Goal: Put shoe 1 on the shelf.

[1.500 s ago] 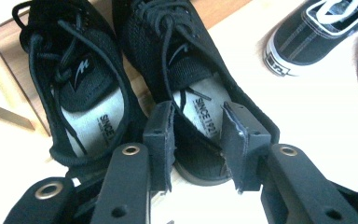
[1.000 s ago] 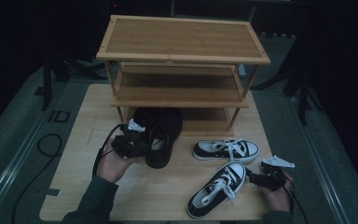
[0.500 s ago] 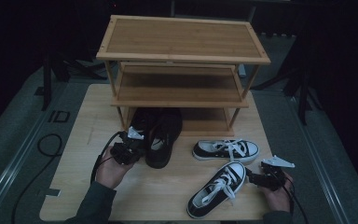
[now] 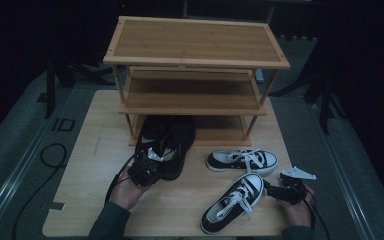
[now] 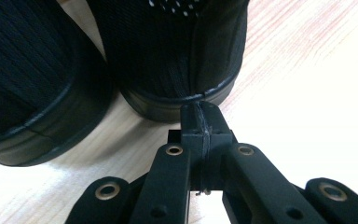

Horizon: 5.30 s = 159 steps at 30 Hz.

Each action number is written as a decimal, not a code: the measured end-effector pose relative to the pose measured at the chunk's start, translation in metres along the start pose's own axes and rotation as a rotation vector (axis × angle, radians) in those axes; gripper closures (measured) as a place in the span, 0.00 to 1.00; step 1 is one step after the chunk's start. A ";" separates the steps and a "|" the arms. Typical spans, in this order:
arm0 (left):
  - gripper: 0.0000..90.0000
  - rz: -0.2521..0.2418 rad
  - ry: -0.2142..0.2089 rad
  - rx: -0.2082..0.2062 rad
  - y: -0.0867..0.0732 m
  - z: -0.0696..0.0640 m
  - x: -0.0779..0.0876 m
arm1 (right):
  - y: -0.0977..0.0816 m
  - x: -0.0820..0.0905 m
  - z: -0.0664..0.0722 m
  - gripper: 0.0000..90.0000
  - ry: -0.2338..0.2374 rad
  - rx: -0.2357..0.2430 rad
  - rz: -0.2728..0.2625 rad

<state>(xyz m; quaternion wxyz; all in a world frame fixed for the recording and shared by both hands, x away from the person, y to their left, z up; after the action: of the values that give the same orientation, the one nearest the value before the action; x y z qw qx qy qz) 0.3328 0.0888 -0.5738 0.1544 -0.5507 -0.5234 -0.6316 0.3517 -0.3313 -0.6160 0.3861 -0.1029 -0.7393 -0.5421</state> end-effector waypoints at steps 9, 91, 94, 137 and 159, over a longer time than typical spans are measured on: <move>1.00 0.048 0.017 -0.023 -0.003 0.000 -0.013 | 0.000 0.000 0.000 0.22 0.000 0.000 0.000; 0.99 0.042 0.146 -0.016 0.093 -0.005 -0.081 | 0.000 0.000 0.000 0.22 0.001 0.001 0.000; 0.98 0.038 0.143 -0.012 0.093 -0.005 -0.079 | 0.000 0.000 0.000 0.22 0.001 0.001 0.000; 0.98 0.019 0.160 0.010 0.005 0.035 -0.024 | 0.000 0.000 0.000 0.22 0.000 0.001 0.000; 0.98 -0.010 0.257 0.117 -0.017 0.080 -0.004 | 0.000 0.000 0.000 0.22 0.000 0.001 0.000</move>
<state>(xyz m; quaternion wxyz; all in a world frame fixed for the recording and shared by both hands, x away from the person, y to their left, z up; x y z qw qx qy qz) 0.3637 0.1611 -0.5980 0.2488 -0.4530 -0.5380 -0.6659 0.3519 -0.3313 -0.6160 0.3862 -0.1025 -0.7395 -0.5418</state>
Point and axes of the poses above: each handheld gripper's, and its own axes: x roughly backward along the jaws, y roughly out of its top, z roughly to its left, the point moved 8 cm from there along -x, roughly forward along the jaws, and after that the axes turned 9 degrees about x, right-handed, at the moved point
